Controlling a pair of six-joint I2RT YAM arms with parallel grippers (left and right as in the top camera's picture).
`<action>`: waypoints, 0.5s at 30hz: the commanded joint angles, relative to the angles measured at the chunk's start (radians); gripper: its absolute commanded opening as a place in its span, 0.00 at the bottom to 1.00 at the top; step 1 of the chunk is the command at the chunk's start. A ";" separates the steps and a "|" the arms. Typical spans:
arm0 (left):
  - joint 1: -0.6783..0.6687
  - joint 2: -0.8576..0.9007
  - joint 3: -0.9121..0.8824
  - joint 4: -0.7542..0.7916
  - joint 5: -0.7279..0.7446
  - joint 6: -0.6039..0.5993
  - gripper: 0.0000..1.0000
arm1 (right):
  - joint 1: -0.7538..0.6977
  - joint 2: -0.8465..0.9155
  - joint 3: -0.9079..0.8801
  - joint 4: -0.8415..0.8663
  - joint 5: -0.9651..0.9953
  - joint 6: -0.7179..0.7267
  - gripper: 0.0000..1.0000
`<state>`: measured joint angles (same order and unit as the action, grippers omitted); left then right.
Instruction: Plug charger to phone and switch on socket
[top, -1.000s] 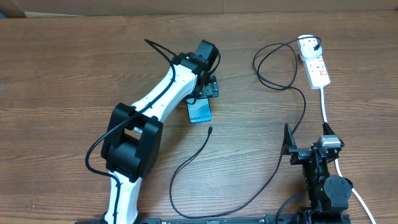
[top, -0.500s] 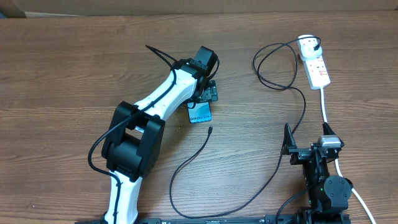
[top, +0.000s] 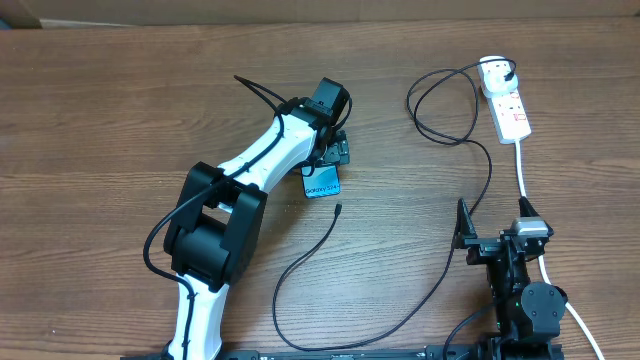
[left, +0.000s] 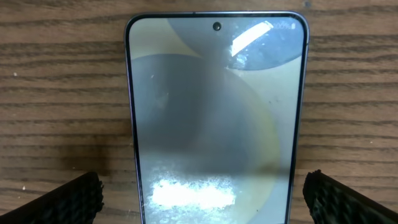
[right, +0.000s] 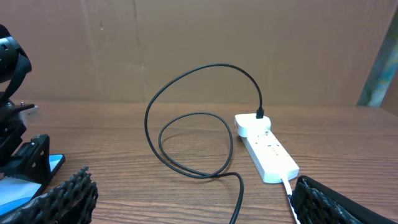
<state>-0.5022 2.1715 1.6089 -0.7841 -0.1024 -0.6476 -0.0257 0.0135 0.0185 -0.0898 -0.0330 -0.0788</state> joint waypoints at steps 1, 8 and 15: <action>0.002 0.016 -0.013 0.011 -0.020 -0.003 1.00 | -0.003 -0.011 -0.010 0.006 0.010 -0.001 1.00; 0.002 0.016 -0.021 0.027 -0.022 -0.003 1.00 | -0.003 -0.011 -0.010 0.006 0.010 -0.001 1.00; 0.002 0.016 -0.026 0.027 -0.036 -0.019 1.00 | -0.003 -0.011 -0.010 0.006 0.010 -0.001 1.00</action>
<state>-0.5022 2.1715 1.5944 -0.7612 -0.1131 -0.6518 -0.0257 0.0135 0.0185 -0.0898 -0.0334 -0.0788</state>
